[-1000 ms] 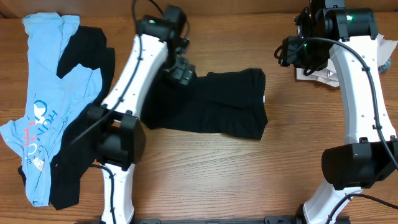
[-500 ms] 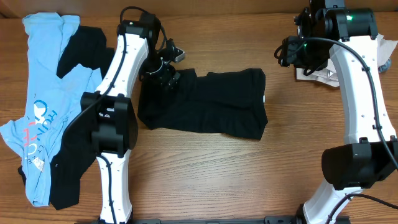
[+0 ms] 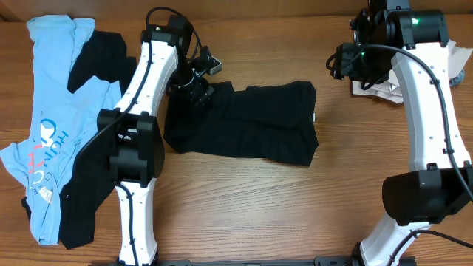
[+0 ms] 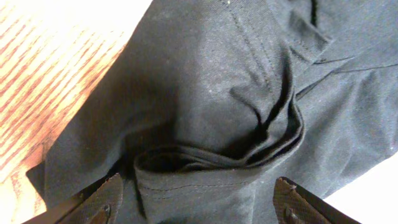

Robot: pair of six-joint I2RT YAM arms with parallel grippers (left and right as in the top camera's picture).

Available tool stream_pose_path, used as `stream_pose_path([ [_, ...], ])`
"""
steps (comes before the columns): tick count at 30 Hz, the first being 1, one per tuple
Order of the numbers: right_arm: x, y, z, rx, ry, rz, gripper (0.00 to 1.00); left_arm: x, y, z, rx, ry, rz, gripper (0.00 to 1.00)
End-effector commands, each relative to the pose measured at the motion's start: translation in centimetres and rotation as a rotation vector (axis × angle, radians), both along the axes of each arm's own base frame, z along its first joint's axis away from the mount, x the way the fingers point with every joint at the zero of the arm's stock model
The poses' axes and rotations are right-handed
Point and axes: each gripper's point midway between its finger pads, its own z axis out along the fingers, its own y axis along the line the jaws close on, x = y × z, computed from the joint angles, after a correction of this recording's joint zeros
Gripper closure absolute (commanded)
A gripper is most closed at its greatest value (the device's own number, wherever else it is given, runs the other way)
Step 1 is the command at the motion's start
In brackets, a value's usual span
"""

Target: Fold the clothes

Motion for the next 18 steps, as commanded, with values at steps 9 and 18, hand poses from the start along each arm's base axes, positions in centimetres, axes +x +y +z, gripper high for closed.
stream_pose_path([
  [9,0.0,-0.1,-0.1,0.003,0.0,0.004,0.42,-0.8,0.1,-2.6,0.025,0.066,-0.019,0.32],
  [18,0.0,-0.1,-0.1,0.003,0.001,0.003,0.42,-1.2,0.2,-2.6,0.029,0.086,0.007,0.87],
])
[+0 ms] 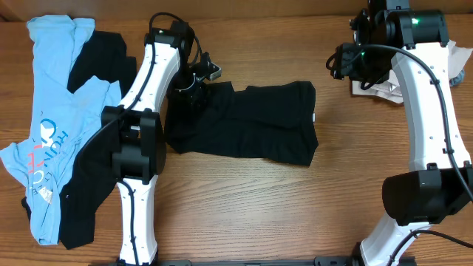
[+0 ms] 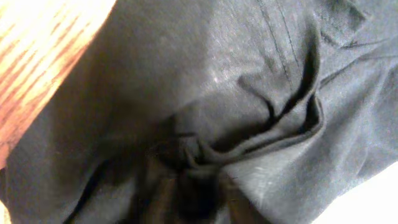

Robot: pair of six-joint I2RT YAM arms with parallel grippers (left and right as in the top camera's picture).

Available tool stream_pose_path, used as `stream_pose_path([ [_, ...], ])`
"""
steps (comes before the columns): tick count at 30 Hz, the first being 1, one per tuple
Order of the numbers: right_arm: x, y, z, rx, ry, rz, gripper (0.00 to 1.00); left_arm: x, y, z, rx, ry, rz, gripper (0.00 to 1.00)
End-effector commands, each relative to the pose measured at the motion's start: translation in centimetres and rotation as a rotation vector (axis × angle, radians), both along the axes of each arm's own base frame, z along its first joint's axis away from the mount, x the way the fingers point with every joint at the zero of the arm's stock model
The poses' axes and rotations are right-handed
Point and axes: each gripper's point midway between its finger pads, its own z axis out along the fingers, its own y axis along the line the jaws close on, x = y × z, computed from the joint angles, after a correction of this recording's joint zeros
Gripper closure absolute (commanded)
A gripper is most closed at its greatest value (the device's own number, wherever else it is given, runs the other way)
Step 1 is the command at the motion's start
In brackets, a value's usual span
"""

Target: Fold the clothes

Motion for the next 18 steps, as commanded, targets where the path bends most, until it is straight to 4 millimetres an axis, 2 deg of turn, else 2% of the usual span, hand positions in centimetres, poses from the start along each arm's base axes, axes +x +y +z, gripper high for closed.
stream_pose_path([
  [1,0.0,-0.1,-0.1,0.003,0.001,0.004,0.42,-0.5,-0.2,-0.6,0.004,0.03,0.013,0.94],
  [6,0.0,-0.1,-0.1,0.003,0.0,0.003,0.42,-1.8,-0.4,-0.1,0.019,0.104,0.117,0.96],
  [9,0.0,-0.1,-0.1,0.003,0.0,0.004,0.42,-3.3,-1.1,0.2,0.014,0.174,0.156,0.96],
  [14,0.1,-0.1,-0.1,0.004,-0.003,0.003,0.39,-6.6,-4.6,1.5,-0.059,0.332,0.222,0.96],
  [18,0.2,-0.1,0.0,0.004,-0.007,0.003,0.38,-9.1,-6.9,2.0,-0.034,0.394,0.168,0.95],
])
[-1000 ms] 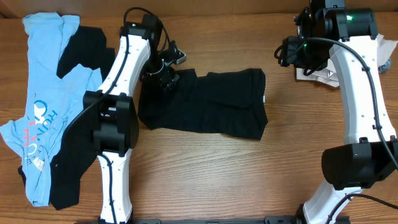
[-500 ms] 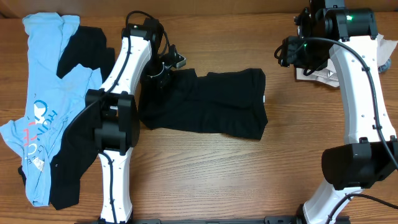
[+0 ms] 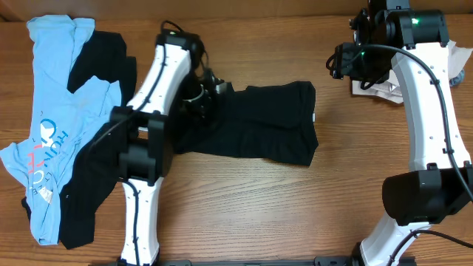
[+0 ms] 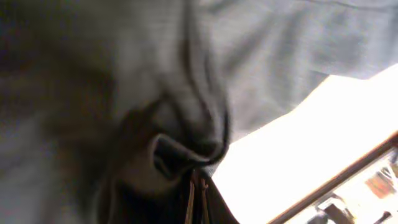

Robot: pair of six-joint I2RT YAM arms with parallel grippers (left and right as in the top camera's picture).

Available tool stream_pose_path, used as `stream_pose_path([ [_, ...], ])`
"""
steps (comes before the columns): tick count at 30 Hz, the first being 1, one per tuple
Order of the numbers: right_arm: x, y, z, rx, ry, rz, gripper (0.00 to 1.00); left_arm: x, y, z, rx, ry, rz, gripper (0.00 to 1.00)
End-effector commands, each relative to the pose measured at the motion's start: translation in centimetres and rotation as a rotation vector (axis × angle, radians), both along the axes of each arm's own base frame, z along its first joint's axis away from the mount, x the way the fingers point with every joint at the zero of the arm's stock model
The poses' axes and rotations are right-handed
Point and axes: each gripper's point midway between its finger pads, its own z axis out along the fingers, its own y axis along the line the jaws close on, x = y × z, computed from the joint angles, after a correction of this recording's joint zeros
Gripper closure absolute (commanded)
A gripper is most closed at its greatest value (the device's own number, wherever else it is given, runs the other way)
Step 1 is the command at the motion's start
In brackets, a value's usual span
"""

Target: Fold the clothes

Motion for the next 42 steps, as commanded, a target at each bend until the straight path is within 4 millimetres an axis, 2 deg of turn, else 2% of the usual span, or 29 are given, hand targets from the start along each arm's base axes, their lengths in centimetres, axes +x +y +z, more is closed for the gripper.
stream_pose_path([
  [1,0.1,-0.1,-0.1,0.005,-0.001,0.0,0.38,-2.0,-3.8,0.5,-0.034,0.064,-0.012,0.94],
  [3,0.1,-0.1,-0.1,0.005,-0.001,0.0,0.37,-3.1,-4.8,0.5,-0.024,0.082,-0.049,0.9],
  [7,-0.1,-0.1,-0.1,0.004,0.004,0.0,0.37,-4.6,-6.4,0.5,0.007,0.085,-0.121,0.72],
  [9,-0.1,-0.1,-0.1,0.004,0.006,0.0,0.37,-5.0,-6.9,0.4,0.029,0.079,-0.146,0.59],
  [13,-0.1,-0.1,-0.1,0.005,0.007,0.0,0.34,-4.7,-6.7,-0.1,0.095,0.046,-0.146,0.46],
  [17,-0.5,0.9,-0.6,0.056,0.03,0.016,0.34,-3.6,-5.9,0.7,0.126,0.011,-0.117,0.44],
  [21,-1.4,1.3,-3.3,0.078,0.104,0.022,0.33,-1.0,-5.6,3.2,0.103,-0.071,-0.033,0.39],
  [25,-2.7,2.1,-7.8,0.122,0.196,0.028,0.32,2.3,-5.4,6.9,0.055,-0.211,0.062,0.32],
  [30,-4.4,2.6,-12.8,0.155,0.265,0.03,0.2,5.0,-5.1,10.9,-0.005,-0.358,0.108,0.2],
  [34,-4.7,2.6,-15.3,0.155,0.263,0.03,0.1,5.4,-5.1,11.6,-0.01,-0.384,0.11,0.18],
  [37,-5.2,2.6,-17.2,0.16,0.26,0.045,0.1,5.5,-4.7,11.5,0.008,-0.39,0.11,0.17],
  [39,-6.0,3.3,-17.7,0.195,0.279,0.084,0.15,5.6,-4.5,11.4,0.021,-0.396,0.109,0.17],
  [42,-7.2,4.8,-16.8,0.28,0.3,0.157,0.27,5.8,-4.2,11.4,0.04,-0.404,0.108,0.17],
])
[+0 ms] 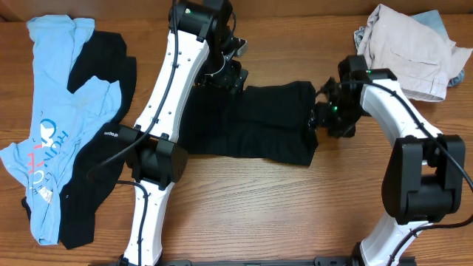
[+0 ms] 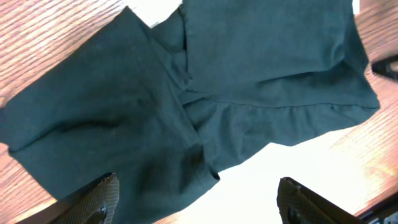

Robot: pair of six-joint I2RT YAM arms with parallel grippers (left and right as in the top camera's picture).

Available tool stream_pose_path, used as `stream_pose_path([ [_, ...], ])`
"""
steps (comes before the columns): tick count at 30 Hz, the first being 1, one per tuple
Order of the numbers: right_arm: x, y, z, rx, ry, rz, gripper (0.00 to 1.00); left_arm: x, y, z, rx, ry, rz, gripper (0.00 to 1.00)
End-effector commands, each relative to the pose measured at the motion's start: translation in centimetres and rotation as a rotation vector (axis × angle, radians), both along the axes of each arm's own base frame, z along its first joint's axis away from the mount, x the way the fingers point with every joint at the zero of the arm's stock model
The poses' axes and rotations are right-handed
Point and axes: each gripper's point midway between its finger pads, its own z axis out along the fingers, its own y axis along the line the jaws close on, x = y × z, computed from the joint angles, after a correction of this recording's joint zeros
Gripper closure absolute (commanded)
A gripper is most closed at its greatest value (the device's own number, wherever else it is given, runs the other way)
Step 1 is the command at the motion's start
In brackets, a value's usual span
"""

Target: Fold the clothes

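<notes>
A black garment [image 1: 266,125] lies spread in the middle of the table, with a creased fold near its upper left; the left wrist view shows the black garment [image 2: 249,74] from above. My left gripper [image 1: 230,74] hangs above that upper left corner, open and holding nothing; its fingers [image 2: 106,193] stand wide apart in the left wrist view. My right gripper [image 1: 324,114] is at the garment's right edge, and whether it grips the cloth cannot be told.
A light blue shirt [image 1: 52,111] and another black garment [image 1: 103,59] lie heaped at the table's left. A pile of beige clothes [image 1: 410,44] sits at the back right. Bare wood [image 1: 259,214] runs along the front.
My left gripper, then shut on a fold of the black garment, is now open and raised above it. My right arm has come from the back right to the garment's right edge.
My left gripper first stood open over a fold at the black garment's upper left. It was then pressed into the fold, then shut on it slightly further right. Now it is open above the cloth, and the right arm, still until now, is at the right edge.
</notes>
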Motion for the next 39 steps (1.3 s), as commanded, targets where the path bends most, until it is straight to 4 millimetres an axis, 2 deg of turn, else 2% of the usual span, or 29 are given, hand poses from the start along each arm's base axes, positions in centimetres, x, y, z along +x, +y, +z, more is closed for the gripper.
stream_pose_path([
  [1,-0.5,2.1,1.5,0.128,-0.025,0.078,0.27,0.4,0.5,1.0,0.029,-0.044,0.016,0.15],
  [8,-0.8,3.1,4.9,0.141,-0.121,0.137,0.25,0.7,1.5,0.9,0.072,-0.06,0.025,0.12],
  [11,-1.2,3.8,4.8,0.143,-0.131,0.199,0.25,0.7,1.5,0.9,0.074,-0.061,0.025,0.11],
  [18,-2.4,6.3,3.0,0.145,-0.149,0.315,0.27,0.8,1.7,0.9,0.075,-0.062,0.022,0.1],
  [21,-2.6,7.0,2.2,0.135,-0.162,0.34,0.3,0.8,1.7,0.9,0.074,-0.062,0.022,0.1],
  [25,-2.3,6.3,1.3,0.084,-0.169,0.315,0.43,0.8,1.7,0.9,0.075,-0.062,0.022,0.09],
  [26,-2.1,6.1,1.2,0.067,-0.172,0.306,0.5,0.8,1.7,0.9,0.075,-0.062,0.022,0.09],
  [28,-1.7,6.0,1.3,0.063,-0.184,0.299,0.69,0.8,1.7,0.9,0.075,-0.062,0.022,0.09],
  [31,-1.4,6.0,1.4,0.064,-0.193,0.292,0.88,0.8,1.7,0.9,0.075,-0.062,0.022,0.09],
  [33,-1.1,6.1,1.7,0.064,-0.2,0.289,0.96,0.8,1.7,0.9,0.074,-0.062,0.022,0.09],
  [39,0.6,6.5,3.3,0.072,-0.252,0.271,0.96,0.8,1.7,0.9,0.075,-0.062,0.022,0.09],
])
